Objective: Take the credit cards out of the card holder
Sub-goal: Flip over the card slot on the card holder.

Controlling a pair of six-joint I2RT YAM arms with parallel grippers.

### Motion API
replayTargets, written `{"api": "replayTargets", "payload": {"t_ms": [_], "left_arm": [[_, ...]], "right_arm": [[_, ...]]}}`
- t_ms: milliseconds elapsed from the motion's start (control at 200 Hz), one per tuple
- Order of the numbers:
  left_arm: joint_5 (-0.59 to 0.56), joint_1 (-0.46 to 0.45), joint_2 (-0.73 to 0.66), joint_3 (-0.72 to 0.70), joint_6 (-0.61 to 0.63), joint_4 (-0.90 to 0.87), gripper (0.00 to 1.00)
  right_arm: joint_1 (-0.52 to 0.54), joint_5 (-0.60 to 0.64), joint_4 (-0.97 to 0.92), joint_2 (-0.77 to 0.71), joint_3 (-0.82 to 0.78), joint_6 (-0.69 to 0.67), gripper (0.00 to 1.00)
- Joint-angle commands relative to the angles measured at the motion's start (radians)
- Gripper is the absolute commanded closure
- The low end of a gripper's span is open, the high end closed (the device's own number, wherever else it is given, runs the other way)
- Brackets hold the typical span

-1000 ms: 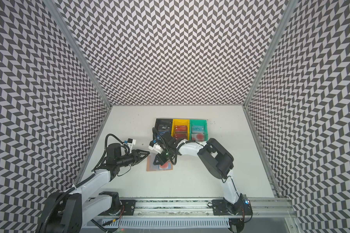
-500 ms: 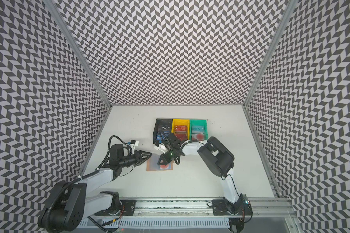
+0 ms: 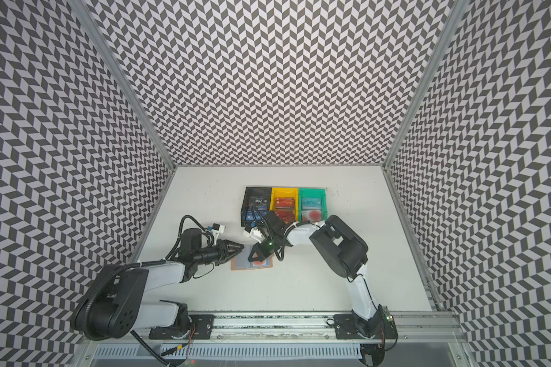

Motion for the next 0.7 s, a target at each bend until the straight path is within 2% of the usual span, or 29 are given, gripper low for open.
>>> {"api": "replayTargets", "payload": {"t_ms": [0, 255, 396, 696], "left_arm": [[-0.018, -0.017, 0.058, -0.015, -0.007, 0.084, 0.67], [-0.017, -0.048, 0.148, -0.01, -0.031, 0.166, 0.67], [-0.016, -0.049, 0.138, -0.01, -0.03, 0.168, 0.67], [-0.012, -0.052, 0.166, -0.01, -0.025, 0.185, 0.67]], "right_arm": [[-0.02, -0.008, 0.015, -0.086, -0.017, -0.001, 1.0], [-0.075, 0.051, -0.04, -0.173, -0.047, -0.016, 1.0], [-0.093, 0.105, -0.076, -0.146, -0.058, -0.033, 1.0], [-0.093, 0.137, -0.056, -0.095, -0.099, -0.019, 1.0]]}}
